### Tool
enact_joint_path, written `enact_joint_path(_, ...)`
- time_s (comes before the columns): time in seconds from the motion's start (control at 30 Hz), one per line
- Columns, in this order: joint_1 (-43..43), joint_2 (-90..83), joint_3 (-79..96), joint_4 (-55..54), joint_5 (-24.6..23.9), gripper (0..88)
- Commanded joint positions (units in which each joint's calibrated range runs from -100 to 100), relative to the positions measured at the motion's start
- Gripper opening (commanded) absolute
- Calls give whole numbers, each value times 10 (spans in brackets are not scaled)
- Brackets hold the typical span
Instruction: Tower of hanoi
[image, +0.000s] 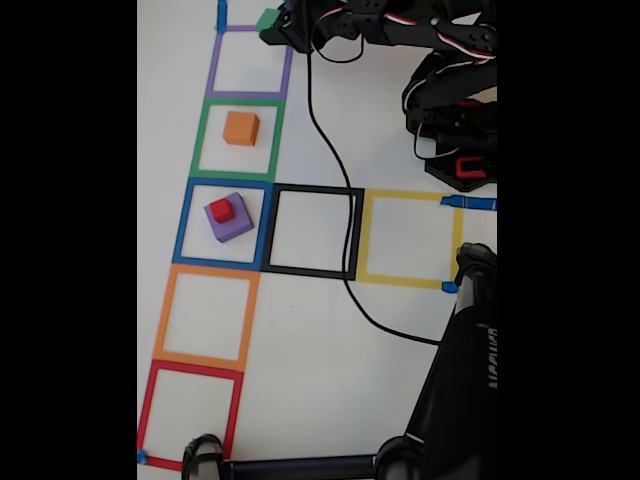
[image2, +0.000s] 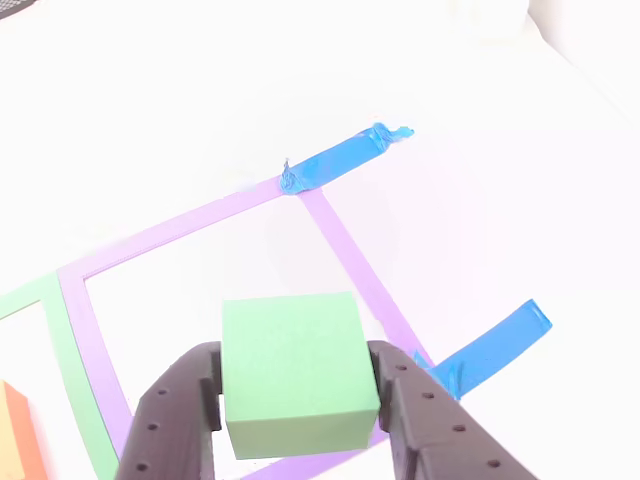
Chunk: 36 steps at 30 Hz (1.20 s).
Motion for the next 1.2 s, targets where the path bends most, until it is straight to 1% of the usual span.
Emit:
enact_joint_path(0.0,-15,103,4,-162,0,9)
enact_joint_path(0.2,-26,275,-29,-325,0,9)
enact_joint_path(0.33,-40,364,-57,-397,0,9)
enact_joint_path(0.47,-57,421,-73,-446,0,9)
enact_joint_path(0.67,-73,454,-66,-488,0,11)
enact_joint_path(1.03,-68,482,-73,-505,0,12)
enact_joint_path(1.17,-64,487,-73,-508,0,40)
